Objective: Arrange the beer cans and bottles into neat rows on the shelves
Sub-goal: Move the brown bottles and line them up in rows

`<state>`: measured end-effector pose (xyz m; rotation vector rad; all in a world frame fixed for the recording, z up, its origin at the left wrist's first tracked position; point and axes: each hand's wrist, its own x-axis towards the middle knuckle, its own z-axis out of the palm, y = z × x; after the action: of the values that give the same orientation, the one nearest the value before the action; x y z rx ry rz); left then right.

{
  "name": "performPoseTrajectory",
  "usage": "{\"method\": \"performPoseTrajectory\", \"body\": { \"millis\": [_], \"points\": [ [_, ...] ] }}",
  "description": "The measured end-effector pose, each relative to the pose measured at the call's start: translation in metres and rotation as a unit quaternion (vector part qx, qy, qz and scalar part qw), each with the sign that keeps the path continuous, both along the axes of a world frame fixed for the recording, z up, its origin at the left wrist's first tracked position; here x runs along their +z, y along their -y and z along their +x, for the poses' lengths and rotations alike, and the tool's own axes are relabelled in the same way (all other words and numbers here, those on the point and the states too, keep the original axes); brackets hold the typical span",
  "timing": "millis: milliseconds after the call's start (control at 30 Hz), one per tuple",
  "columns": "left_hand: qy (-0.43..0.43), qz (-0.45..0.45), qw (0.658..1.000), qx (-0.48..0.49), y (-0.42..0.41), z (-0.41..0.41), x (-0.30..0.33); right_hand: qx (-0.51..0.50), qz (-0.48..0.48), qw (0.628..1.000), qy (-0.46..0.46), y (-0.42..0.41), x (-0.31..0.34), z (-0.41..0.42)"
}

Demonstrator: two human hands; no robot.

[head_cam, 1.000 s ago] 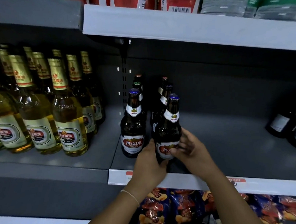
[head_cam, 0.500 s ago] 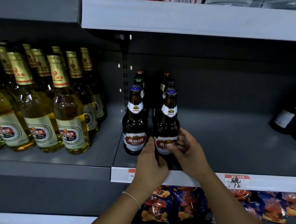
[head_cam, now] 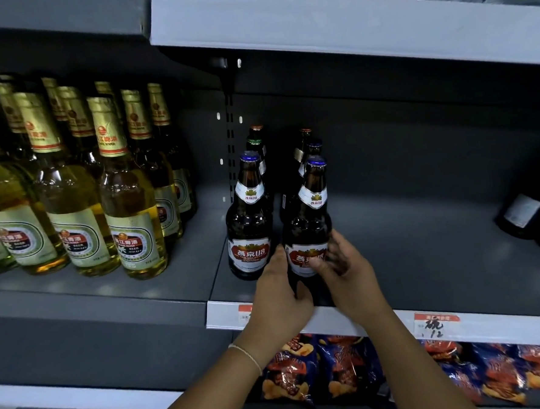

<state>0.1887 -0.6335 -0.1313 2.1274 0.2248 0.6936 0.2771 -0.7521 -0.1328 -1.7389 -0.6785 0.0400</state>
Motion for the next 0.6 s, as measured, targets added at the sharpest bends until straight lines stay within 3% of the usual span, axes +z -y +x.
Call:
{"method": "performPoseTrajectory", "body": {
  "millis": [167,300,433,533,600],
  "points": [
    [-0.048,0.024,0.999,-0.002,0.003,-0.006,0.014,0.008,-0.008,1.000,-0.003,0.001,-0.001,0.002],
    [-0.090,0.155,0.983,0.042,0.012,-0.018,0.036,0.026,-0.017,1.000,0.001,0.003,0.005,0.002],
    [-0.017,0.173,0.985,-0.006,0.032,-0.018,0.060,-0.020,0.011,0.999,-0.037,0.021,0.016,0.005],
    [0.034,0.119,0.990,-0.071,0.054,-0.007,0.076,-0.081,0.019,0.996,-0.011,0.054,0.029,0.013],
    [0.045,0.132,0.986,-0.093,0.071,0.009,0.082,-0.119,0.028,0.992,0.017,0.080,0.039,0.022]
  ]
}}
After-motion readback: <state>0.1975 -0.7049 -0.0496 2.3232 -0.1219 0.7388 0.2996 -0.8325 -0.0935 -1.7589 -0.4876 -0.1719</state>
